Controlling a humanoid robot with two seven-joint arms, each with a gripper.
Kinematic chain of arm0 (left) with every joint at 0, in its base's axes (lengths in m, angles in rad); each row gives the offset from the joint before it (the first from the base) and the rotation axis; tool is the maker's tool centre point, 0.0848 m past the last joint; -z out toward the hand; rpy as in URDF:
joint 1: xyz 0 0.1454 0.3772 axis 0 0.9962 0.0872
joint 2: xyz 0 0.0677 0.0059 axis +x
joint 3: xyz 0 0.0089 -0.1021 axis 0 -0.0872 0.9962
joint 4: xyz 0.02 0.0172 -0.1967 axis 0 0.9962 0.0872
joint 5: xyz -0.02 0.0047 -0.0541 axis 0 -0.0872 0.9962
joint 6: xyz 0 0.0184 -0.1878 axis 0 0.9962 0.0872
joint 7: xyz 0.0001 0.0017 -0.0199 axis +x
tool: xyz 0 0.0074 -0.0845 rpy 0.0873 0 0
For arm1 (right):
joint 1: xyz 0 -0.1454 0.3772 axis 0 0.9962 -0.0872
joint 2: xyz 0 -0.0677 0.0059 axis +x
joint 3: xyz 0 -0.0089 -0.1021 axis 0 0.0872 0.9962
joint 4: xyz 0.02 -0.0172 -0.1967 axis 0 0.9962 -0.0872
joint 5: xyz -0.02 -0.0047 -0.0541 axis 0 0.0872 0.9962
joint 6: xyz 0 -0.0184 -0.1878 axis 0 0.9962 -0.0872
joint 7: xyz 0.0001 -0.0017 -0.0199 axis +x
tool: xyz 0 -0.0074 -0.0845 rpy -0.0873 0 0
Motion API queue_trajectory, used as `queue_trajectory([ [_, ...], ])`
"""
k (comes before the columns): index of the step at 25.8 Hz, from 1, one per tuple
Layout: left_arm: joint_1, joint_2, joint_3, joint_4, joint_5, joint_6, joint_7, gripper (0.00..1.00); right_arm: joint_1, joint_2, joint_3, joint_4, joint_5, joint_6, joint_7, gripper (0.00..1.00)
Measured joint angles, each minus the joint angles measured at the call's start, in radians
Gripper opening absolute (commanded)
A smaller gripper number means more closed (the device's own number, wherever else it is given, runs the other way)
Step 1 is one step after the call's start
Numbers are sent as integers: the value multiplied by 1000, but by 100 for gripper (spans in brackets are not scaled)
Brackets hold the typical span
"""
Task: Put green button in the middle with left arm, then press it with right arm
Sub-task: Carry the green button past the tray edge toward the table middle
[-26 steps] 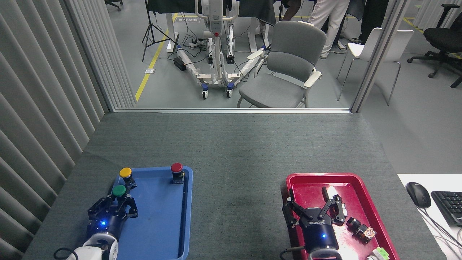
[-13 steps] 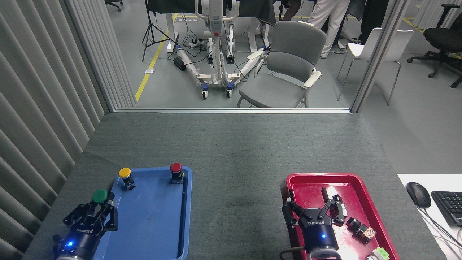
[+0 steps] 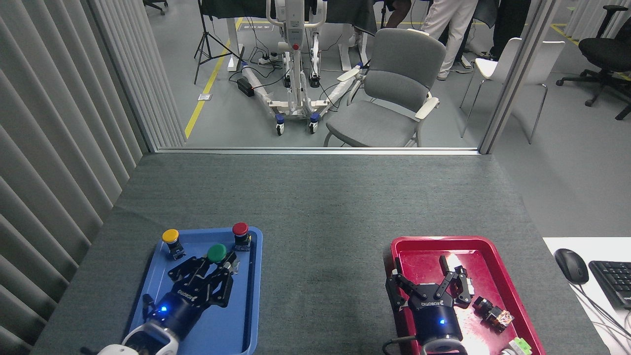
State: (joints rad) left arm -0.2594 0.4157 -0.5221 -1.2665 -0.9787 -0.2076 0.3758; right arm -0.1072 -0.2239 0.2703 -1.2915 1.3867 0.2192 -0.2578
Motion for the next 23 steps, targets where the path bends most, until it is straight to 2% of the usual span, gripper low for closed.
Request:
queue_trajectory([
  [2,-14,-68,-2,27,-66,23,-7,8,0,1,1,0,0,0,0,100],
  [5,-38,-192,-3,99,-197,113,-14,12,0,1,0,0,0,3,0,100],
  [10,-94,-334,-11,236,-317,229,-41,12,0,2,0,0,1,5,1,100],
  [14,-115,-395,-18,295,-356,277,-72,15,0,4,1,0,1,5,1,100],
  [23,-173,-448,-44,432,-370,270,-90,19,-1,-1,1,-4,0,-2,4,100],
])
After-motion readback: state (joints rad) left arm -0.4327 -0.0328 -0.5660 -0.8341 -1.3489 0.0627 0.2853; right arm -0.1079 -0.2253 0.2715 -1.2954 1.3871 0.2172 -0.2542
